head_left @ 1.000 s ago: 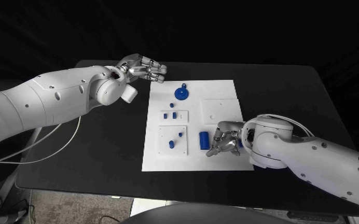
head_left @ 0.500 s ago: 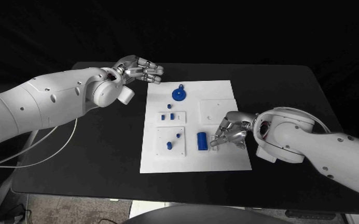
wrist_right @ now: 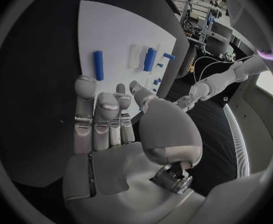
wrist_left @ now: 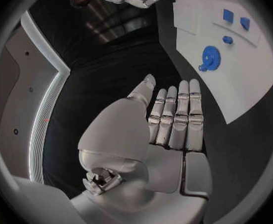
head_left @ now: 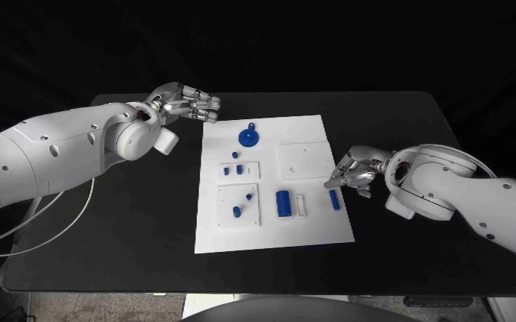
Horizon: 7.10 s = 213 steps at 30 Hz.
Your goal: Assemble the parts on the task board
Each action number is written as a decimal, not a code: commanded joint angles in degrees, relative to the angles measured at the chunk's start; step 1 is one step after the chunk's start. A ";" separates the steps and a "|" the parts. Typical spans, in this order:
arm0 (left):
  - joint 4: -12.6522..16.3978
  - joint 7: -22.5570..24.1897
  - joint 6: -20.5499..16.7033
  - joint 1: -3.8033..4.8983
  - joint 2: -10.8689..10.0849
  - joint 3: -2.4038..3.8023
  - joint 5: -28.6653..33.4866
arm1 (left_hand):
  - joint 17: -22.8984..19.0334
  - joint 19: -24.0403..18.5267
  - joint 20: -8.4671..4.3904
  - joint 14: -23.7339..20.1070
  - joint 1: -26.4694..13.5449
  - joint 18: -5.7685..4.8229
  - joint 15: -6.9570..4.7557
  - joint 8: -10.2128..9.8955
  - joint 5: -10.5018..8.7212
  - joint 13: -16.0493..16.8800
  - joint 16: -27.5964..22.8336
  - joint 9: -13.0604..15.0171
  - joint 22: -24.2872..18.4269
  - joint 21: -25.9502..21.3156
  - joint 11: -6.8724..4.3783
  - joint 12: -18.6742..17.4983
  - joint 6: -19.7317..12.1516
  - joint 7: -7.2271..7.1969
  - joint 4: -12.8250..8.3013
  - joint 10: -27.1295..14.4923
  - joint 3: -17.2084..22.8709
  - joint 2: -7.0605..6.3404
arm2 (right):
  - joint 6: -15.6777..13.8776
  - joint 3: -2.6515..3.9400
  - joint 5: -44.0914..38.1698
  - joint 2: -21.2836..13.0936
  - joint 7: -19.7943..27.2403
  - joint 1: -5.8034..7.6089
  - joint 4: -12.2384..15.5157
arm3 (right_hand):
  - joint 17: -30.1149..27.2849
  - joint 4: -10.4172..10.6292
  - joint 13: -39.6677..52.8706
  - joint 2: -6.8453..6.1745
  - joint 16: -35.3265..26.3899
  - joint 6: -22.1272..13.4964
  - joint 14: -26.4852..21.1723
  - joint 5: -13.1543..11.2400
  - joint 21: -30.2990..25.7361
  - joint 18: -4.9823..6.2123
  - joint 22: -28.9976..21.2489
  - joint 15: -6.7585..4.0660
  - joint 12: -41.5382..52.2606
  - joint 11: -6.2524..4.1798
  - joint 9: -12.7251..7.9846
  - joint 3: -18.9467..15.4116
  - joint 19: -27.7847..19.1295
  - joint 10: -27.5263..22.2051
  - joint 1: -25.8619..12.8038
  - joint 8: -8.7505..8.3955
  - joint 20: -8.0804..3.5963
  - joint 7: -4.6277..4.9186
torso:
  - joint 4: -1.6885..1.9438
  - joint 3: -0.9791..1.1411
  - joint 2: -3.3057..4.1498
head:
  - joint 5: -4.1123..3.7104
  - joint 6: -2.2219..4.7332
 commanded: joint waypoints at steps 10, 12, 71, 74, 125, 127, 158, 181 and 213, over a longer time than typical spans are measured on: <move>0.51 1.72 0.07 -0.01 -0.46 0.01 -0.27 | 0.07 0.33 0.09 -0.35 -1.03 -0.10 0.03 0.02 -0.48 -0.02 0.13 0.00 -0.18 0.09 0.03 0.26 -0.23 -0.22 0.72 0.10 -0.36 -0.22 | 5.70 0.07 -10.01 -0.53 -8.17 -0.16 -0.01 | 1.02 8.53 3.14 -4.78 1.38 1.97 0.20 -0.33 2.32 0.04 1.01 0.29 3.36 -0.04 3.85 -1.60 2.52 1.97 0.37 0.10 0.15 -0.38 | 0.15 -0.11 0.00 | -0.84 0.23; 0.57 1.77 -0.09 -0.01 -0.51 0.01 -0.24 | 0.08 0.36 0.09 -0.35 -0.93 -0.09 0.03 0.02 -0.48 -0.02 0.13 -0.01 -0.25 0.07 0.04 0.25 -0.62 -0.12 0.73 0.08 -0.48 -0.24 | 6.23 0.07 -10.40 -0.37 -8.99 -0.30 -0.12 | 1.01 8.94 3.51 -5.07 1.38 1.95 0.19 -0.36 2.33 -0.04 1.05 0.29 3.70 -0.04 4.15 -1.44 2.53 2.02 0.40 0.06 0.12 -0.37 | 0.14 -0.12 -0.02 | -0.86 0.23; 0.43 0.70 0.14 -0.01 -0.38 0.01 0.16 | 0.15 0.57 0.16 -0.35 -0.66 -0.01 0.11 -0.06 -0.47 -0.01 0.13 -0.11 -0.95 0.04 0.37 0.25 -4.84 0.71 0.65 -0.73 -1.37 -0.27 | 5.21 -4.18 -28.21 9.06 -13.05 -3.91 -4.03 | -0.05 -0.59 2.88 -3.44 -0.16 -1.05 0.10 -0.42 0.27 0.44 0.54 1.05 2.03 0.97 -10.38 4.84 2.42 0.98 2.88 -0.08 0.84 1.48 | 0.12 -0.11 -0.02 | 0.12 -0.32; 0.44 0.67 0.17 -0.01 -0.37 0.01 0.16 | 0.15 0.57 0.16 -0.35 -0.66 -0.01 0.11 -0.06 -0.47 -0.01 0.13 -0.11 -0.95 0.04 0.37 0.25 -4.84 0.71 0.65 -0.73 -1.37 -0.27 | 5.48 -4.31 -28.43 9.14 -13.19 -3.92 -4.19 | -0.18 -1.86 2.52 -2.95 -0.16 -1.26 0.10 -0.04 0.22 0.64 0.53 1.18 1.96 1.22 -13.50 5.50 2.43 0.76 2.79 -0.06 1.03 1.83 | 0.13 -0.10 -0.02 | 0.05 -0.26; 0.49 0.25 1.42 -0.01 -0.33 0.01 0.07 | 0.18 0.64 0.12 -0.24 -0.57 0.01 0.05 0.01 -0.17 -0.02 0.13 -0.05 -1.18 0.13 0.34 0.27 -3.96 0.65 0.42 -0.73 -1.46 0.07 | -10.34 -2.25 -2.01 5.97 -5.23 -3.90 3.22 | -1.53 -11.90 1.98 1.95 -0.09 3.16 -0.27 24.89 1.08 0.79 2.14 0.46 2.70 0.35 -19.50 19.77 2.41 1.07 -4.59 0.01 0.38 1.59 | 0.09 -0.06 0.02 | 0.41 -0.78; 0.50 0.23 1.46 -0.01 -0.33 0.01 0.06 | 0.18 0.64 0.12 -0.24 -0.57 0.01 0.05 0.01 -0.17 -0.02 0.13 -0.05 -1.18 0.13 0.34 0.27 -3.96 0.65 0.42 -0.73 -1.46 0.07 | -9.91 -2.23 -1.93 5.98 -5.34 -3.90 3.39 | -1.65 -11.98 1.93 1.99 -0.17 3.24 -0.26 25.00 0.92 0.78 2.07 0.46 2.57 0.36 -19.49 19.64 2.41 1.02 -4.71 0.03 0.38 1.57 | 0.13 -0.05 0.01 | 0.40 -0.83; 0.48 -0.18 1.97 -0.01 -0.19 0.00 -0.10 | 0.18 0.62 0.12 -0.24 -0.67 -0.02 0.06 0.03 -0.24 -0.02 0.13 -0.03 -1.27 0.16 0.34 0.27 -3.53 0.62 0.33 -0.74 -1.51 0.04 | -1.87 -2.36 -3.91 7.03 -9.19 -3.90 2.47 | -2.18 -8.90 1.37 2.94 -0.61 3.88 -0.16 17.95 -0.44 0.30 1.03 0.56 1.96 0.24 -19.32 8.67 2.48 0.95 -4.20 0.04 0.50 0.68 | 0.11 -0.05 0.02 | 0.49 -1.19; 0.48 -0.60 2.91 -0.01 -0.09 0.00 -0.28 | 0.18 0.59 0.16 -0.28 -0.77 -0.03 0.09 0.04 -0.28 -0.01 0.14 -0.02 -1.41 0.16 0.40 0.26 -3.53 0.63 0.36 -0.94 -1.69 -0.05 | -1.60 -2.55 -4.40 8.78 -9.42 -3.89 1.22 | -2.41 -3.34 0.86 1.93 -0.90 3.68 -0.14 8.98 -0.63 0.23 0.19 0.56 1.75 0.26 -19.53 5.76 2.47 0.95 -4.52 0.01 0.47 0.37 | 0.08 -0.05 0.02 | 0.53 -1.12; 0.48 -0.65 2.91 -0.01 -0.18 0.00 -0.28 | 0.18 0.59 0.16 -0.28 -0.77 -0.03 0.09 0.04 -0.28 -0.01 0.14 -0.02 -1.41 0.16 0.40 0.26 -3.53 0.63 0.36 -0.94 -1.69 -0.05 | -1.98 -2.61 -4.58 8.11 -7.35 -3.90 0.90 | -2.32 10.93 0.54 -4.81 -1.59 3.72 -0.11 -0.34 -1.17 0.33 -0.69 0.65 1.32 0.57 -19.51 -0.77 2.41 0.95 -2.21 0.04 0.50 0.72 | 0.05 -0.04 0.03 | 0.49 -1.24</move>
